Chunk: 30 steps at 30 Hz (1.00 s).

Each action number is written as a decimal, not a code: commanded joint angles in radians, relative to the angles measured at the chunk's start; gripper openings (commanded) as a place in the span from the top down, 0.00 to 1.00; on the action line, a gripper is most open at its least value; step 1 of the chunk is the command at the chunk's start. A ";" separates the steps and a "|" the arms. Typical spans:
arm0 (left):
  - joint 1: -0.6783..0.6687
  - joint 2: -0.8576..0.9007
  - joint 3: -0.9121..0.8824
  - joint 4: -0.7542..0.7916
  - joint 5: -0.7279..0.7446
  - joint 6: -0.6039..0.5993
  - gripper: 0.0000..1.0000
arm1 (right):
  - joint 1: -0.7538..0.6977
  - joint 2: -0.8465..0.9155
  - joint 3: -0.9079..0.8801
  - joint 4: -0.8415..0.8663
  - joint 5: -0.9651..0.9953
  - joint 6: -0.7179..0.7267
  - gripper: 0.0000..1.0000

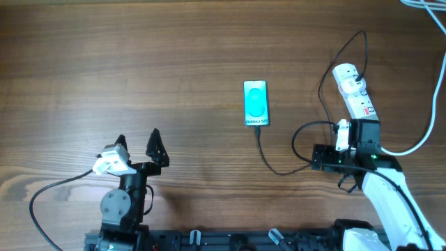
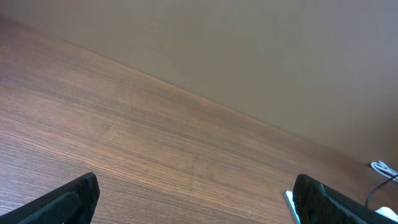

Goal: Plug charger to phone and switch on socket

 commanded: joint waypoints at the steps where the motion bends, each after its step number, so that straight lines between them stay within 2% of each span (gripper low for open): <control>1: 0.000 -0.011 -0.001 -0.005 -0.009 0.019 0.00 | 0.005 -0.057 -0.030 0.018 0.006 0.004 0.00; 15: 0.000 -0.011 -0.001 -0.005 -0.009 0.019 0.00 | 0.005 -0.173 -0.045 0.045 0.013 -0.005 0.00; 17: 0.000 -0.011 -0.001 -0.005 -0.009 0.019 0.00 | 0.005 -0.187 -0.058 0.110 -0.015 0.014 0.00; 22: 0.000 -0.011 -0.001 -0.005 -0.009 0.019 0.00 | 0.011 -0.237 -0.142 0.435 -0.200 0.057 0.00; 30: 0.000 -0.011 -0.001 -0.005 -0.009 0.019 0.00 | 0.032 -0.358 -0.292 0.608 -0.213 0.027 0.00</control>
